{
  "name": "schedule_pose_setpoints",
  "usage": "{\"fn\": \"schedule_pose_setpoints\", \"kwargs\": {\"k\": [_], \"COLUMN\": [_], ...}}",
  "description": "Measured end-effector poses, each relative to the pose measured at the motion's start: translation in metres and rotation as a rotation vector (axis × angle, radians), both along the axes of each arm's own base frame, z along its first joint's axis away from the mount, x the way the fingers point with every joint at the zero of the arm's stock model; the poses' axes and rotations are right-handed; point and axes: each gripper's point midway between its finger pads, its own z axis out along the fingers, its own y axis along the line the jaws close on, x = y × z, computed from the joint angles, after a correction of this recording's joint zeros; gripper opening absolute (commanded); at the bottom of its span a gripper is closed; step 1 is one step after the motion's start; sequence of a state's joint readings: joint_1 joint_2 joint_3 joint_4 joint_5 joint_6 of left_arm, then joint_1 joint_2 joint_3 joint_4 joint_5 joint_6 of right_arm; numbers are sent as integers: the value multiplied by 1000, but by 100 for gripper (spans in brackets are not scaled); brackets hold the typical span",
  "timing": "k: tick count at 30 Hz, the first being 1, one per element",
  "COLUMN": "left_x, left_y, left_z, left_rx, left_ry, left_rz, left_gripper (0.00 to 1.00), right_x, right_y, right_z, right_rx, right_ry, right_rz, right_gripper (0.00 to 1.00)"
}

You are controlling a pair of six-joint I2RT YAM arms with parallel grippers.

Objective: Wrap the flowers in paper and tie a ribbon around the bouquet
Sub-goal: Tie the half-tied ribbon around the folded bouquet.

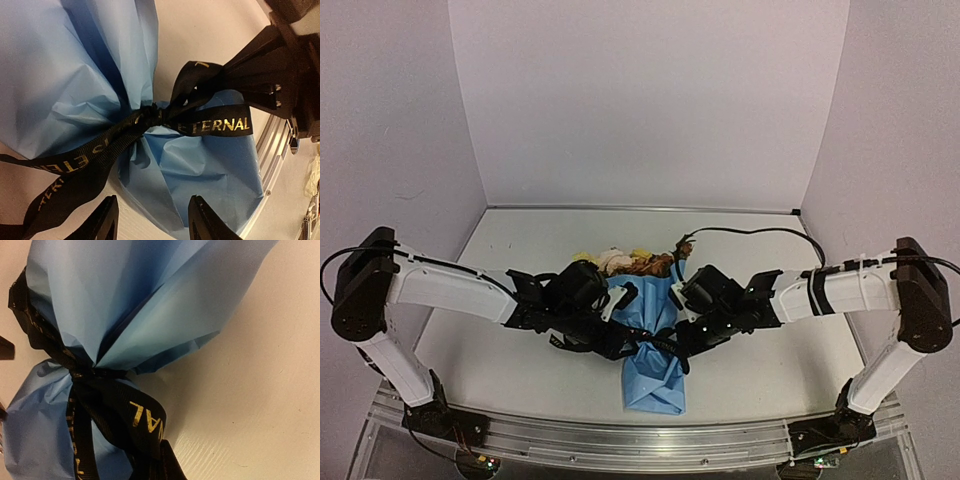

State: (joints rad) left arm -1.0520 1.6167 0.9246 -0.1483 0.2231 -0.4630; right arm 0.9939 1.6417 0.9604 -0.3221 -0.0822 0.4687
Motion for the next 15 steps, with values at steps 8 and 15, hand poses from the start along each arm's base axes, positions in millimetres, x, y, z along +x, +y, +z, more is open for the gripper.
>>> {"fn": "schedule_pose_setpoints", "kwargs": {"k": [8, 15], "left_x": [-2, 3], "left_y": [-6, -3], "left_z": [-18, -22], "left_rx": [61, 91], "left_ry": [56, 59], "left_rz": [-2, 44], "left_gripper": [27, 0], "right_x": [3, 8], "right_y": [2, -2], "right_z": [3, 2], "right_rx": [6, -9], "right_ry": [-12, -27], "right_rz": [-7, -13], "right_gripper": [0, 0]}}
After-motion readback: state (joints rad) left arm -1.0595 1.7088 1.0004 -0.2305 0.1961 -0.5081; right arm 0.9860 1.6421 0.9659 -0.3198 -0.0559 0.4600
